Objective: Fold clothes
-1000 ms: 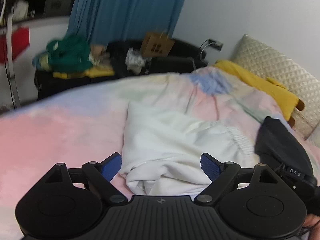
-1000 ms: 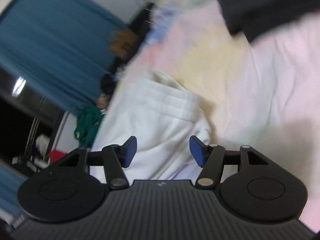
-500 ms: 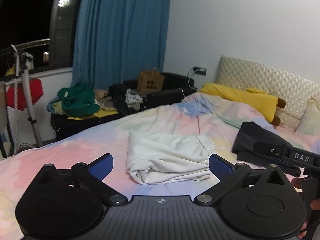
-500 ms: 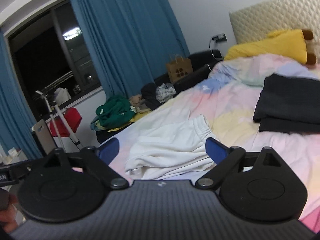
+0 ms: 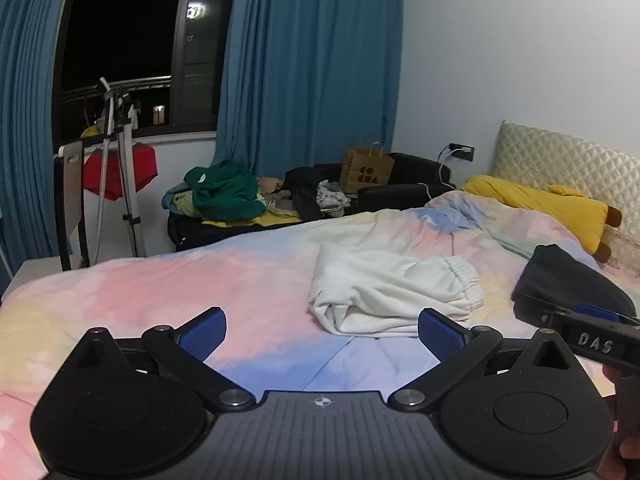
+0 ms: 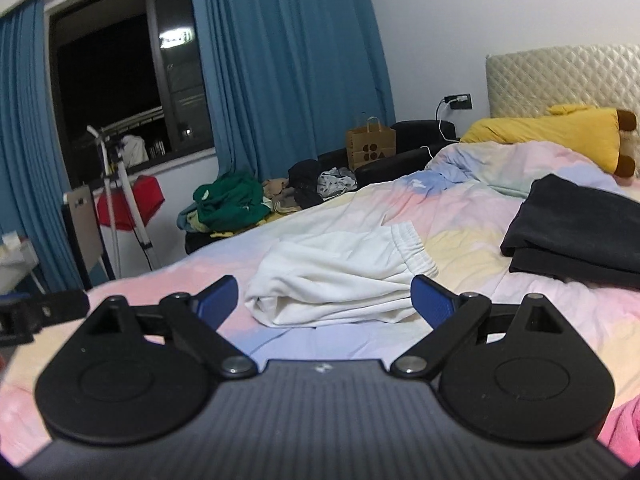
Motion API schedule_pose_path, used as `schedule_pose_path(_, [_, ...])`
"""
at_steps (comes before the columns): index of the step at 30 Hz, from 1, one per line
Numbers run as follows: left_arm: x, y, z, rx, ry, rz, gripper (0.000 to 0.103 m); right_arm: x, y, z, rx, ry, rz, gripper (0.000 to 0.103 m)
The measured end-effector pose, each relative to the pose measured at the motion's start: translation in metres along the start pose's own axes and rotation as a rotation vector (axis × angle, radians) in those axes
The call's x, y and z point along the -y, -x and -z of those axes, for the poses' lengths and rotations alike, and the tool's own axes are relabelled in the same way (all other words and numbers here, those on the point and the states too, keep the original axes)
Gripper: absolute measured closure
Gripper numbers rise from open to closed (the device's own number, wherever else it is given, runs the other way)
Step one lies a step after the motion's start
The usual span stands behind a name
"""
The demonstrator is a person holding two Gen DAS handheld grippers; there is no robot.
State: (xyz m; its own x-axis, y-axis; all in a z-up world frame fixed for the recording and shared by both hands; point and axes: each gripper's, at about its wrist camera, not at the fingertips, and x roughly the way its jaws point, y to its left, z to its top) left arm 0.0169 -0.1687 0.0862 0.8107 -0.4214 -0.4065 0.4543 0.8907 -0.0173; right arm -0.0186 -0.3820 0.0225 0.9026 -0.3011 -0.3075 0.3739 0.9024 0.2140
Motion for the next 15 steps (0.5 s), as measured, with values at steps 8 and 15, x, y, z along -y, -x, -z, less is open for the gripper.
schedule_pose_path(8, [-0.008, -0.017, 0.012, -0.007, -0.058, -0.069, 0.000, -0.015, -0.017, 0.015, 0.004, 0.051, 0.016, 0.008])
schedule_pose_path(15, [-0.012, -0.035, 0.014, -0.018, -0.062, -0.054, 0.000, -0.021, -0.043, 0.019, -0.007, 0.056, 0.033, 0.008])
